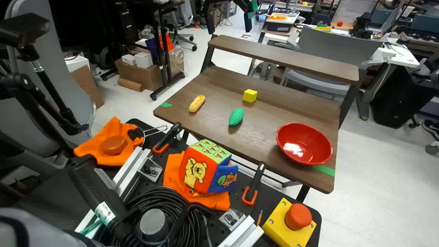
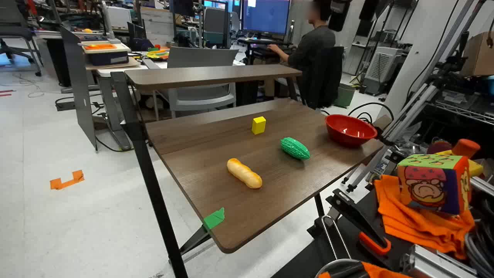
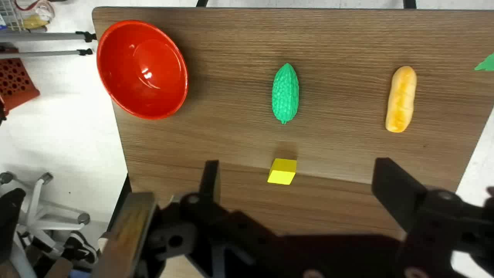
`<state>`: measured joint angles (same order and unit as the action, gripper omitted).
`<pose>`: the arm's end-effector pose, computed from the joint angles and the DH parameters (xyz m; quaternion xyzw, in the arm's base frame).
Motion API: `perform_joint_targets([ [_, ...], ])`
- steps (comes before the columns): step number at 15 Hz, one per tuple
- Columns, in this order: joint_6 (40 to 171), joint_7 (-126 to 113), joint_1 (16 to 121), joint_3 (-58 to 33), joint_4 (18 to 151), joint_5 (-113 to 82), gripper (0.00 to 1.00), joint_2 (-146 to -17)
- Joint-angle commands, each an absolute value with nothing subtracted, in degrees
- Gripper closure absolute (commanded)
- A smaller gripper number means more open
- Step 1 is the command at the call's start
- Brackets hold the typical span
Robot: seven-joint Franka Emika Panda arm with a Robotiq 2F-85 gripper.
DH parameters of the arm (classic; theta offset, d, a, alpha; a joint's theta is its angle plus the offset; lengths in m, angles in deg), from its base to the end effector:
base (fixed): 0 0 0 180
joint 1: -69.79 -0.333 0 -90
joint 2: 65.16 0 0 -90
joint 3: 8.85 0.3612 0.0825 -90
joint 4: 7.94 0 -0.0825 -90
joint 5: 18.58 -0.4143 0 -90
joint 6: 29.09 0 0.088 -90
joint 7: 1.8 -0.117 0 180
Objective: Move the bowl forward
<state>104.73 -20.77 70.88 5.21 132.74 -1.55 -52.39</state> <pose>0.4679 0.1018 0.4047 0.9884 0.0439 0.0811 0.1206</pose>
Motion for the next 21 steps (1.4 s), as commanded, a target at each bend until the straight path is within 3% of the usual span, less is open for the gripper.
perform_joint_targets([
  [1,104.55,-21.04,69.33,3.69,132.64,-1.14,0.0,-52.47],
  [9,109.84,-23.95,73.32,-1.79,131.67,1.84,0.0,-59.12],
  [21,113.23,-20.87,73.78,-12.44,115.31,-3.66,0.0,-89.23],
])
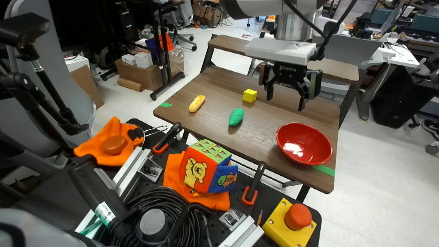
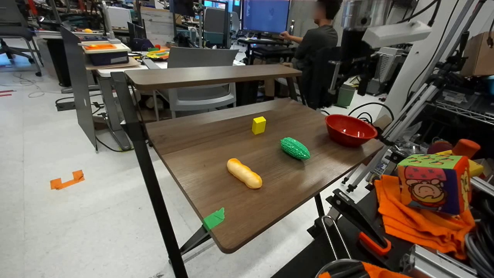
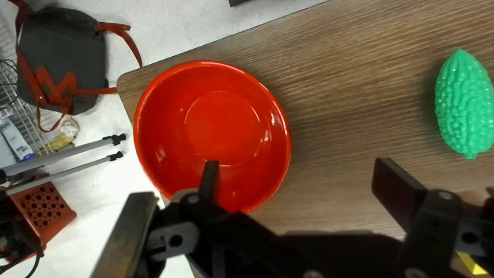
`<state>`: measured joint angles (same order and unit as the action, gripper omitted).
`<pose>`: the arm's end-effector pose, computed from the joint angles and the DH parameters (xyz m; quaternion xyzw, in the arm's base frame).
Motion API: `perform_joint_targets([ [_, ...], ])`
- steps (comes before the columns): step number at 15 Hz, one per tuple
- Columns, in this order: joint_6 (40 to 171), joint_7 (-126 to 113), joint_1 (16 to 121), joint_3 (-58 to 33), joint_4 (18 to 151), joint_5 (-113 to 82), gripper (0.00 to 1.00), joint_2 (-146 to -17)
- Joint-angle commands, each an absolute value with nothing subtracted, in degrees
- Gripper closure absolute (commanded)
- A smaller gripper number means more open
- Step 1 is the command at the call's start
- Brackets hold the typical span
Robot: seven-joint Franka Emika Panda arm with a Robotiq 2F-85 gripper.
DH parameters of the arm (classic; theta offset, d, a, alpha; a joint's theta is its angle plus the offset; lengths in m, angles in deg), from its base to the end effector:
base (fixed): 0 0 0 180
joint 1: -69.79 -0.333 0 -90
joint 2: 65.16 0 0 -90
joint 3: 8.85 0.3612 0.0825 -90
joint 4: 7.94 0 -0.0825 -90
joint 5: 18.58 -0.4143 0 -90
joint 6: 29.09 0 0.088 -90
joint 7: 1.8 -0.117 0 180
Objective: Move the bowl forward
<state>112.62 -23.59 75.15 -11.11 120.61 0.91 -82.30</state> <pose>0.5616 -0.0764 0.2356 0.9868 -0.1173 -0.0215 0.1095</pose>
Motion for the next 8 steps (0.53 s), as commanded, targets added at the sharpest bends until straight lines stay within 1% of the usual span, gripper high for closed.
perform_joint_targets([
  [1,113.96,-20.13,73.88,-12.35,114.01,-5.54,0.0,-91.45],
  [8,109.16,-20.34,71.19,-14.93,103.78,-8.81,0.0,-102.58],
])
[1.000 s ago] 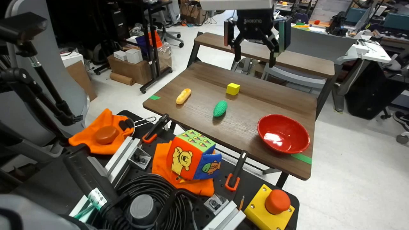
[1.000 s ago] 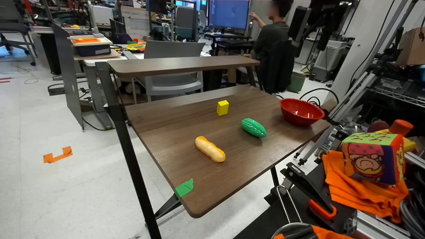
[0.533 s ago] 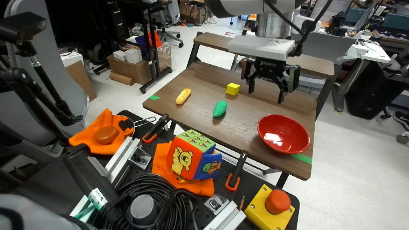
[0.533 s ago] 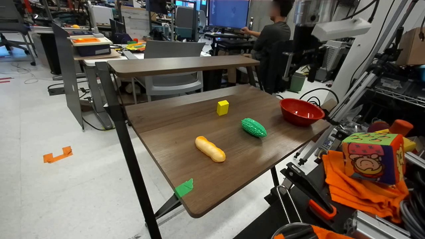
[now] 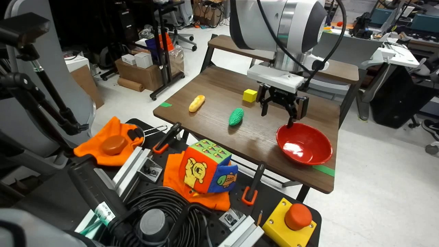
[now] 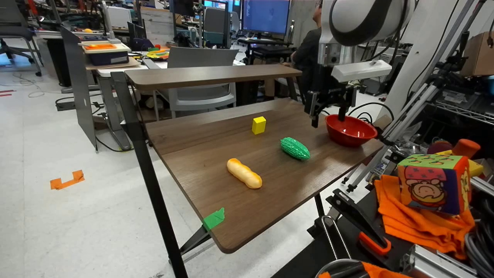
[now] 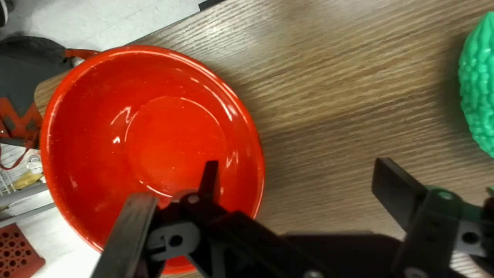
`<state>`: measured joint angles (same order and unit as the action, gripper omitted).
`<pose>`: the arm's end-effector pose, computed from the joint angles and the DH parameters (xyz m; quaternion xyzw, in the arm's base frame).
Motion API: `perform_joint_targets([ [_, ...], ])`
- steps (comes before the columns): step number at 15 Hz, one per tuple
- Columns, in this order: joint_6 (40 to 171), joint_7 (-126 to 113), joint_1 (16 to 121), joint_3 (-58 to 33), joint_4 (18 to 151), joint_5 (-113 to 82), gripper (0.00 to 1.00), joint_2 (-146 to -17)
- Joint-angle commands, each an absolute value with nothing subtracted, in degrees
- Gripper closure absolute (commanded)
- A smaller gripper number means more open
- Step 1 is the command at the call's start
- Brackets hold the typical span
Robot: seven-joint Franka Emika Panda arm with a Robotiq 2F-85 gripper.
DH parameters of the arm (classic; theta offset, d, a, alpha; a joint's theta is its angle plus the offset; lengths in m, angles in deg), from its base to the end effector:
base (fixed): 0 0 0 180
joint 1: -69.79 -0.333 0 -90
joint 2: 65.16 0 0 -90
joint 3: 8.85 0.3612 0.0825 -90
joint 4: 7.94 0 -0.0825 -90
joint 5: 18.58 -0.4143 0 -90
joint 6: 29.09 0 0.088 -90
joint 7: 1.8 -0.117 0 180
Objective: Move the bowl forward
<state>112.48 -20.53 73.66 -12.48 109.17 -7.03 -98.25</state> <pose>0.6082 -0.0811 0.1439 0.9845 -0.1400 -0.0678 0.0810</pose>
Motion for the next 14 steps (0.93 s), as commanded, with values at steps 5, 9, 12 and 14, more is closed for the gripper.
perform_joint_targets([
  [5,102.39,-21.91,69.19,-16.84,96.54,-9.0,0.0,-108.74],
  [9,97.57,-23.95,68.31,-17.58,91.87,-9.26,0.44,-112.0],
  [12,94.45,-24.83,68.06,-17.73,89.2,-9.52,0.66,-113.34],
  [14,90.78,-24.12,68.35,-17.54,87.04,-9.51,0.81,-113.84],
])
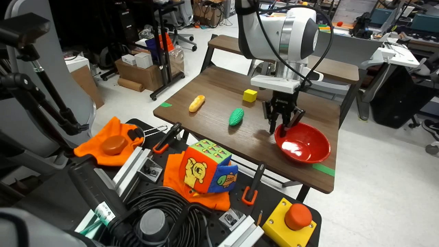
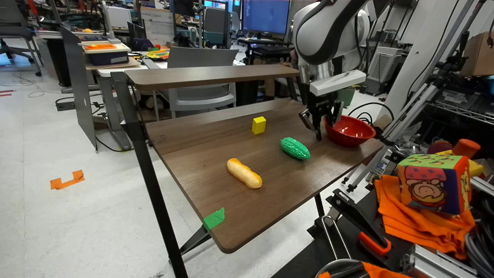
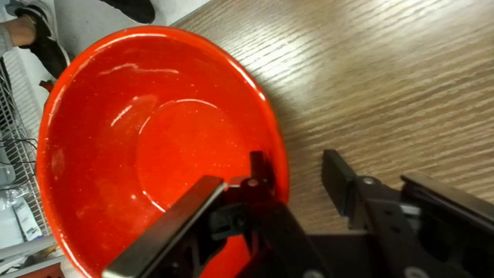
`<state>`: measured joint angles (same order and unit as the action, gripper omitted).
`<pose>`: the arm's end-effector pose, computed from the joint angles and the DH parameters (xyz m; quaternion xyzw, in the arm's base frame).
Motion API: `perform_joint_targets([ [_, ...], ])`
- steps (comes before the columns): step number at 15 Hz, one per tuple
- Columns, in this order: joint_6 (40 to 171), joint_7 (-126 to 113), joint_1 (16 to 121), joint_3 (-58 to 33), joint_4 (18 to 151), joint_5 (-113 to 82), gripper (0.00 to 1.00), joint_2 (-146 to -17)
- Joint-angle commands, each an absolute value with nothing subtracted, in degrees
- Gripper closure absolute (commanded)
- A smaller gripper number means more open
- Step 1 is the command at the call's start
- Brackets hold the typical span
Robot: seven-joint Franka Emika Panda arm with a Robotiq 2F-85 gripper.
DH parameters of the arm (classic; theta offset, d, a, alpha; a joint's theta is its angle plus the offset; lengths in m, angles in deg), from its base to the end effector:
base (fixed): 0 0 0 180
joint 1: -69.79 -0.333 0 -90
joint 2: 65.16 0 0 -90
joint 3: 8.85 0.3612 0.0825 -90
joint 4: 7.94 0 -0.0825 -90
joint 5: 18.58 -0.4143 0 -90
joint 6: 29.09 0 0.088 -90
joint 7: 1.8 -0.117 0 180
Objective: Move the bowl forward
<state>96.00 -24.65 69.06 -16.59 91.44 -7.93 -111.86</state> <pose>0.6564 -0.0854 0.0876 0.9608 -0.1757 -0.1619 0.1405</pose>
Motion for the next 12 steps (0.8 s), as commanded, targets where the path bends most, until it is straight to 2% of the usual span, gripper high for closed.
perform_joint_targets([
  [1,89.02,-23.7,68.58,-17.46,86.08,-9.54,0.88,-113.9],
  [2,87.26,-23.29,68.9,-17.29,85.01,-9.73,0.97,-113.87],
  [3,85.82,-23.14,69.13,-17.16,83.95,-9.88,1.0,-113.89],
  [12,84.87,-24.01,66.48,-17.28,70.76,-7.25,0.98,-116.53],
])
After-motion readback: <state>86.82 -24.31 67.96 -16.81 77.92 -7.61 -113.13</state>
